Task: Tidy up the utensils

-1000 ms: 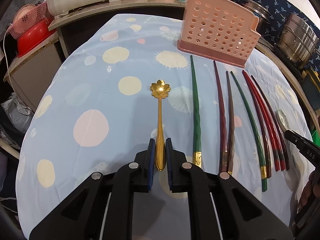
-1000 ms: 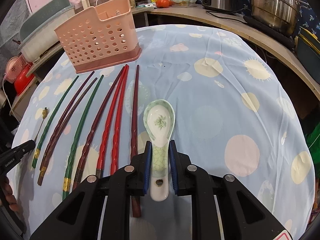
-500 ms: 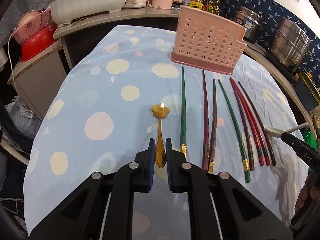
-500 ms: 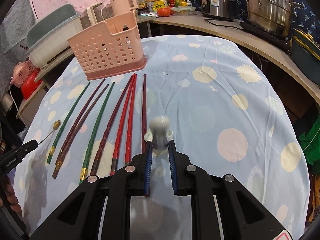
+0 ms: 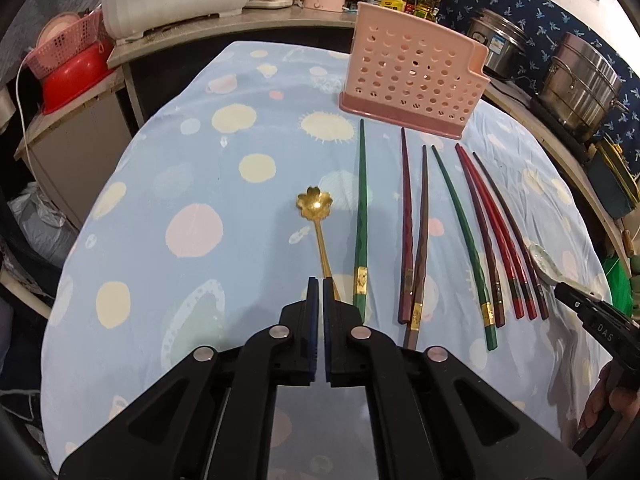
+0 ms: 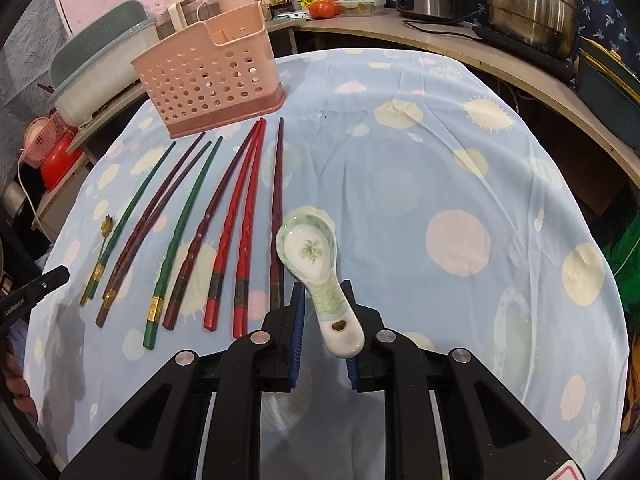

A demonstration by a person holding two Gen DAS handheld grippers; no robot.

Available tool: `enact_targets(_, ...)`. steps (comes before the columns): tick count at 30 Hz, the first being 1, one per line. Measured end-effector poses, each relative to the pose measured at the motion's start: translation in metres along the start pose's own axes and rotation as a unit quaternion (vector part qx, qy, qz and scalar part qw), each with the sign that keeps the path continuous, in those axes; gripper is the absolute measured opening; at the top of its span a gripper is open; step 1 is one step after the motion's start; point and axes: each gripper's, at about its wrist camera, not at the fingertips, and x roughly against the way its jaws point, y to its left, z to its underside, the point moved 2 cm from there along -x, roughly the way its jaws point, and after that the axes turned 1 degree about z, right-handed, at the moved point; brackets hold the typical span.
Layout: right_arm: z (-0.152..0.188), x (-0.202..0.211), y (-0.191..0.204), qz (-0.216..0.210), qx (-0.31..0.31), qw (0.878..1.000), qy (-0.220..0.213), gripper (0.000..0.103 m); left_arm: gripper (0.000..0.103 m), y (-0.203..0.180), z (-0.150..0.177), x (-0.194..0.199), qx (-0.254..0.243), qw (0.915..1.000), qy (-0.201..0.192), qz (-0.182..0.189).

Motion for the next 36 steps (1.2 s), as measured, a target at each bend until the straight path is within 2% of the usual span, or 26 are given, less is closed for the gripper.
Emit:
enact_targets(1,0.0,0.0,0.0,0.001,0.0,1.0,-0.001,0.026,0.021,0.001,0.002,-0.001,0.003,1.0,0.004,0.002)
enact_targets(3,0.0,0.002,0.0,0.003,0.001,1.0,-0.005,0.034,0.04,0.001,0.006,-0.002,0.006,1.0,0.006,-0.001)
enact_targets(4,-0.001,0.003,0.0,0.006,0.002,1.0,-0.009,0.038,0.041,0.0,0.008,-0.002,0.003,1.0,0.005,-0.002)
enact_targets(8,-0.003,0.005,0.003,0.006,0.011,1.0,-0.015,0.04,0.04,-0.005,0.014,-0.01,-0.002,0.9998,0.017,0.006)
enact_targets(11,-0.001,0.005,0.003,0.0,0.009,1.0,-0.014,0.032,0.038,-0.008,0.016,-0.015,-0.008,0.9997,0.023,0.008)
enact_targets(13,-0.001,0.005,0.002,0.0,0.009,1.0,-0.013,0.025,0.033,-0.009,0.016,-0.017,-0.013,0.9996,0.022,0.007)
enact_targets(15,0.001,0.003,0.0,-0.002,0.007,1.0,-0.007,0.022,0.03,-0.01,0.017,-0.018,-0.017,0.9996,0.021,0.008)
enact_targets(20,0.008,0.001,-0.001,0.002,0.006,1.0,0.0,0.022,0.021,-0.009,0.019,-0.018,-0.021,0.9996,0.019,0.006)
enact_targets(23,0.012,0.001,-0.002,-0.005,0.003,1.0,0.007,0.022,0.01,-0.007,0.02,-0.017,-0.017,0.9996,0.019,0.009)
enact_targets(35,0.013,0.011,-0.005,-0.007,-0.001,1.0,-0.004,0.021,0.011,-0.008,0.025,-0.014,-0.018,0.9996,0.017,0.015)
enact_targets(36,0.013,0.01,-0.004,-0.008,-0.002,1.0,-0.003,0.018,0.011,-0.008,0.025,-0.014,-0.018,0.9996,0.016,0.014)
